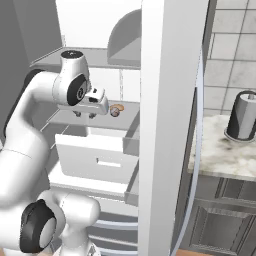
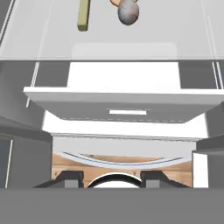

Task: Pick the egg and butter from the fridge and place them by the bowl for mixing.

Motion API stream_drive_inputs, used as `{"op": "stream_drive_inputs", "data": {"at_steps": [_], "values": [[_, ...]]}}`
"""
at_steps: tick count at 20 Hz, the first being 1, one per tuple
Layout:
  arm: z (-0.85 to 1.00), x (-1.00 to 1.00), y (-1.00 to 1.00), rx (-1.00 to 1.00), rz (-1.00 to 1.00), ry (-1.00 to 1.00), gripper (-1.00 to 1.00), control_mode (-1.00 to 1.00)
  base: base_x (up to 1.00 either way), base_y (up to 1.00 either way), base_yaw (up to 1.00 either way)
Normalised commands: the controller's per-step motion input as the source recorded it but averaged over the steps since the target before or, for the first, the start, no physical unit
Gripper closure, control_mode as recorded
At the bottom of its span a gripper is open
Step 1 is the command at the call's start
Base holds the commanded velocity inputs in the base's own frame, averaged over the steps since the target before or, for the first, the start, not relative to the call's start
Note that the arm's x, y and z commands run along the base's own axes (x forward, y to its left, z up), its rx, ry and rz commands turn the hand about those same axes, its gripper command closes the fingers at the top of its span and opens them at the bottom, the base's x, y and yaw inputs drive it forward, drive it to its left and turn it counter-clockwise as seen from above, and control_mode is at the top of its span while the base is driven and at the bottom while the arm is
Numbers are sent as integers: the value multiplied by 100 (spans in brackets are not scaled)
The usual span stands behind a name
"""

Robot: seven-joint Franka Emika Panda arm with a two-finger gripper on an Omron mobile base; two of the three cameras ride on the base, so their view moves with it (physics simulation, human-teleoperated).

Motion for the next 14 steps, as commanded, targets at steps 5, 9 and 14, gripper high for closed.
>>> {"op": "stream_drive_inputs", "data": {"at_steps": [5, 9, 14], "values": [[-10, -66, 0, 0, 0, 0, -100, -100, 0, 0, 0], [-1, -30, 0, -5, 0, -21, -100, -100, 0, 0, 0], [0, -24, 0, -12, 0, -34, -100, -100, 0, 0, 0]]}}
